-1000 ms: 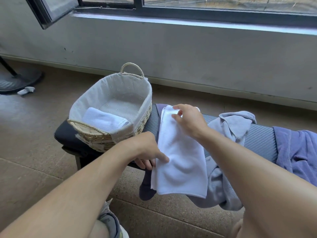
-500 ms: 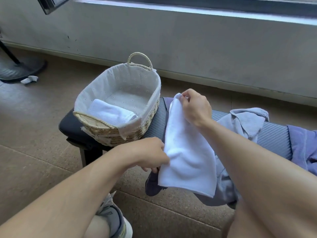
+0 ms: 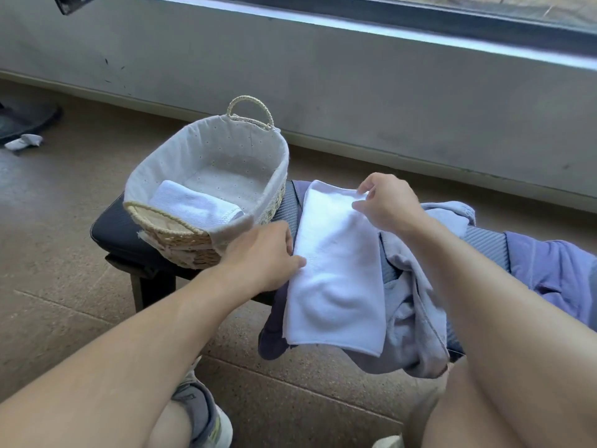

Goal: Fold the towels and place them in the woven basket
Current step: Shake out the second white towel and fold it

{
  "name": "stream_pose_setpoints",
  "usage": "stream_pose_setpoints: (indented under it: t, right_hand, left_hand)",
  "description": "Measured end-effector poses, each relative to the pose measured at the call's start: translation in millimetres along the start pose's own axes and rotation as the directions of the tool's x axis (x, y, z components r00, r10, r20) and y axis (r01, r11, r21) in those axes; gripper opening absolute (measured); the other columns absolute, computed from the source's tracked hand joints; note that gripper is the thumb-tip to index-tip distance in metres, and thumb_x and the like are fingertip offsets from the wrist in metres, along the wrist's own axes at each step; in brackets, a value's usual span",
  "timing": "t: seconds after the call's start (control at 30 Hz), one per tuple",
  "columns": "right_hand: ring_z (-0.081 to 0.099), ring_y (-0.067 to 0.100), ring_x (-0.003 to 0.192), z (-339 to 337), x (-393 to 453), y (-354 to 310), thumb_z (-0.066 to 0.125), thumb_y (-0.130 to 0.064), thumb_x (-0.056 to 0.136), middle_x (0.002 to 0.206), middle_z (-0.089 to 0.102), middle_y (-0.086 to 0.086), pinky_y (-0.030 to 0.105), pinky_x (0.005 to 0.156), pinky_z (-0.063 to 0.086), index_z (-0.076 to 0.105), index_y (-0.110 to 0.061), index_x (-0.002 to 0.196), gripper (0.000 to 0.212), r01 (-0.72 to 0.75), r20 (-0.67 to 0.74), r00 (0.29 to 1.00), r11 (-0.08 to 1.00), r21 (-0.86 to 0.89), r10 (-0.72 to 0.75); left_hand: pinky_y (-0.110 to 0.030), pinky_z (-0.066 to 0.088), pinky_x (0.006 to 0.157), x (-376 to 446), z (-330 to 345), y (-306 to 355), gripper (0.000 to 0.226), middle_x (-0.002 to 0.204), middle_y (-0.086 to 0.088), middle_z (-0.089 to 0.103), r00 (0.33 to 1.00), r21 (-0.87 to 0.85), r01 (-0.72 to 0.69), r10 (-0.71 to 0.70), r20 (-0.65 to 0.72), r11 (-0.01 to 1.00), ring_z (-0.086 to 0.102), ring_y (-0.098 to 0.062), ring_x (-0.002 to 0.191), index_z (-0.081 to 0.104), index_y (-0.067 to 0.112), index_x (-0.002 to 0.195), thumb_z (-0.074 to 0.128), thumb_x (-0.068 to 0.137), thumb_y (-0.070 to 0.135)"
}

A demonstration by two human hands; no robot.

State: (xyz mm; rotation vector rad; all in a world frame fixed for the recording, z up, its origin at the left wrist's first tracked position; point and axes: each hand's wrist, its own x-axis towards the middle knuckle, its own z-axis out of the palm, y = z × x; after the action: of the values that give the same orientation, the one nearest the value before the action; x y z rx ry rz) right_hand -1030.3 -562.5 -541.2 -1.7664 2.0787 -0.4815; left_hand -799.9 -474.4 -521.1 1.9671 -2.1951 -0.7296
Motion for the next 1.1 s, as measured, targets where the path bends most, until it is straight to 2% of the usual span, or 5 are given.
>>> stream_pose_setpoints:
  t: [0.17, 0.37, 0.6, 0.8, 1.1]
  right_hand:
    - [0.057, 0.003, 0.074, -29.1, -91.5, -26.5, 0.080, -0.041, 0.082, 0.082, 0.063, -0.014, 0.024, 0.060, 0.043, 0.062, -0.031, 0.083, 0.021, 0.300, 0.389, 0.897, 0.935, -0.189, -0.209]
    - [0.041, 0.011, 0.107, -17.8, -157.0, 6.3, 0.082, -0.058, 0.067, 0.117, 0.047, -0.013, 0.035, 0.086, 0.045, 0.053, -0.036, 0.112, 0.058, 0.635, 0.630, 0.691, 0.715, -0.292, -0.355]
    - [0.054, 0.021, 0.102, 5.4, -177.1, 47.8, 0.041, -0.036, 0.077, 0.115, 0.057, -0.005, 0.037, 0.078, 0.050, 0.055, -0.024, 0.105, 0.033, 0.715, 0.351, 0.694, 0.660, -0.232, -0.629]
    - [0.063, 0.002, 0.092, -17.9, -167.0, 50.0, 0.065, -0.010, 0.091, 0.099, 0.068, -0.018, 0.025, 0.074, 0.049, 0.062, -0.035, 0.105, 0.028, 0.393, 0.043, 0.909, 0.885, 0.249, -0.415]
    - [0.063, 0.031, 0.082, -36.8, -146.9, 37.2, 0.062, -0.023, 0.100, 0.090, 0.069, 0.003, 0.053, 0.080, 0.053, 0.062, -0.034, 0.100, 0.011, 0.311, -0.011, 0.939, 0.835, 0.455, -0.344]
  left_hand:
    - [-0.039, 0.048, 0.087, 0.8, 10.2, 6.0, 0.012, 0.091, 0.015, 0.059, 0.919, -0.035, -0.376, 0.368, -0.144, 0.926, 0.055, -0.014, 0.095, 0.062, 0.029, 0.089, 0.074, 0.087, 0.030]
    - [-0.036, 0.042, 0.101, -2.4, 25.5, -2.8, 0.016, 0.117, 0.009, 0.061, 0.910, 0.072, -0.407, 0.397, 0.121, 0.911, 0.051, -0.012, 0.119, 0.068, 0.032, 0.108, 0.069, 0.092, 0.035]
    - [-0.036, 0.039, 0.110, -5.4, 27.0, -10.7, 0.023, 0.132, 0.018, 0.056, 0.895, 0.019, -0.426, 0.418, 0.159, 0.905, 0.049, -0.010, 0.132, 0.066, 0.039, 0.112, 0.070, 0.089, 0.033]
    - [-0.020, -0.007, 0.120, -39.6, 8.2, -0.1, 0.110, 0.138, 0.053, 0.009, 0.802, -0.047, -0.473, 0.452, 0.391, 0.880, -0.019, 0.027, 0.134, 0.025, 0.053, 0.148, 0.090, 0.059, 0.058]
    - [-0.036, 0.056, 0.080, -35.2, 17.9, 1.5, 0.054, 0.108, 0.020, 0.069, 0.796, -0.158, -0.595, 0.549, -0.256, 0.788, 0.067, -0.002, 0.093, 0.053, 0.038, 0.134, 0.075, 0.089, 0.021]
